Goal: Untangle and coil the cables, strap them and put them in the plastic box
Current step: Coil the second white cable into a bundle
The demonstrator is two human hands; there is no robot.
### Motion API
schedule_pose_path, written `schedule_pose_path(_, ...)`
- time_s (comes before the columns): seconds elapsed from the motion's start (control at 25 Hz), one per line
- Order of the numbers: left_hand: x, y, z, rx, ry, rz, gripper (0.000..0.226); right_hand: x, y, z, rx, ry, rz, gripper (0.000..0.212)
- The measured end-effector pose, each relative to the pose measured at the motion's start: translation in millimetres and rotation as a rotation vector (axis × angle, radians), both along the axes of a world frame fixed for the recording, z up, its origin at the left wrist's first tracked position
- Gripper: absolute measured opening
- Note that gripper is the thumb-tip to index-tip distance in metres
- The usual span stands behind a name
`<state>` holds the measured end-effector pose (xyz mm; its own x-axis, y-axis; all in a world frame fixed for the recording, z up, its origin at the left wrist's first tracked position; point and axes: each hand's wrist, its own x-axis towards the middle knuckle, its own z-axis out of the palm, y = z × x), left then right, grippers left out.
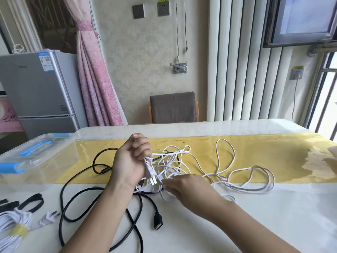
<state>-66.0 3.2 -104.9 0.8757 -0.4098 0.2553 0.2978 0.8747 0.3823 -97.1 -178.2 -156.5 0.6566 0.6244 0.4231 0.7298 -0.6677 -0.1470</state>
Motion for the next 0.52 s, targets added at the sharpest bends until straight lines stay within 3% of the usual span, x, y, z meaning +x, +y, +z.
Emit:
schedule_pose_path(0.16, 5, -10, 4, 0.553, 0.012, 0.534, 0.035, -4, 4, 1, 0.008, -0.042, 0.016, 0.021)
schedule_pose_path(0.36, -7, -32, -15, 1.403, -0.346, 1.136, 0.040, -9, 2, 7, 0.019, -0.124, 0.091, 0.022)
schedule_pose_path(0.44, -11, -38, -16, 1.655, -0.506, 1.208, 0.042, -13, 1, 15, 0.028, -0.202, 0.118, 0.027)
schedule_pose_path(0.52, -13, -40, -15, 1.791, -0.548, 1.155, 0.044, -15, -5, 24, 0.077, -0.287, 0.122, 0.024)
